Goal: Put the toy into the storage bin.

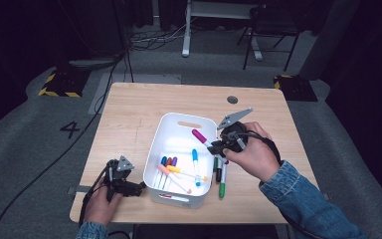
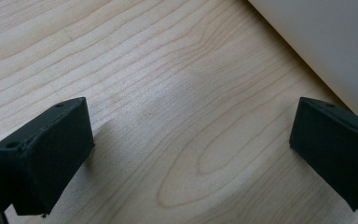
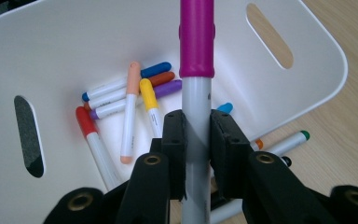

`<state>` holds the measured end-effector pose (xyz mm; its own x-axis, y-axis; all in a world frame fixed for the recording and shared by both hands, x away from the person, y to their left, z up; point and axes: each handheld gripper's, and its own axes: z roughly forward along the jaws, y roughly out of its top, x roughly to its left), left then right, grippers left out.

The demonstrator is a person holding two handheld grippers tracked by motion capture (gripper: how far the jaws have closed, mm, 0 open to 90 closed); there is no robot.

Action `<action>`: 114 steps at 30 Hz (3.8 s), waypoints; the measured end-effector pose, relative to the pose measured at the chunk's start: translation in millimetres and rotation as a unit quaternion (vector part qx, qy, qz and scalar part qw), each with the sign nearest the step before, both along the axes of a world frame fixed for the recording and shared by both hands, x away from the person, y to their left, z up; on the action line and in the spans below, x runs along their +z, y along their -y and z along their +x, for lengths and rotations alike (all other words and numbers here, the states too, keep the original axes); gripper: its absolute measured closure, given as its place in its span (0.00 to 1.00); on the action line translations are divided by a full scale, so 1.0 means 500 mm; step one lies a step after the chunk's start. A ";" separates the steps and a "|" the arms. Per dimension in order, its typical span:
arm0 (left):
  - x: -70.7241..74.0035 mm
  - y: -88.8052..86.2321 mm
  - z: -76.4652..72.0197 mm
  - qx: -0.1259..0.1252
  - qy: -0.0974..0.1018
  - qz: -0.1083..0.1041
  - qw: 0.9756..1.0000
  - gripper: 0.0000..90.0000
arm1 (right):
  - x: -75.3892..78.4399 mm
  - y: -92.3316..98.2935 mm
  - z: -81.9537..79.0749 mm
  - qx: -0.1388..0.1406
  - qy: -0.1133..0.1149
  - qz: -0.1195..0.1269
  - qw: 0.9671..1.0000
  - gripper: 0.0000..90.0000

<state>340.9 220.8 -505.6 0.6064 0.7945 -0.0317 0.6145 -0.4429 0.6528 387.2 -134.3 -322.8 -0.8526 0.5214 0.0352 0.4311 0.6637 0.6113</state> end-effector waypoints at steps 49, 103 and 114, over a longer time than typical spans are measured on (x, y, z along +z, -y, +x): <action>0.000 0.000 0.000 0.000 0.000 0.000 1.000 0.00 | -0.085 -0.129 0.004 0.073 0.002 -0.074 0.995 0.86; 0.000 0.000 0.000 0.000 0.000 0.000 1.000 0.00 | -0.079 0.095 -0.016 -0.039 -0.018 -0.004 0.999 0.62; 0.000 0.000 0.000 0.000 0.000 0.000 1.000 0.00 | -0.174 0.104 0.007 -0.057 -0.041 -0.024 0.997 0.59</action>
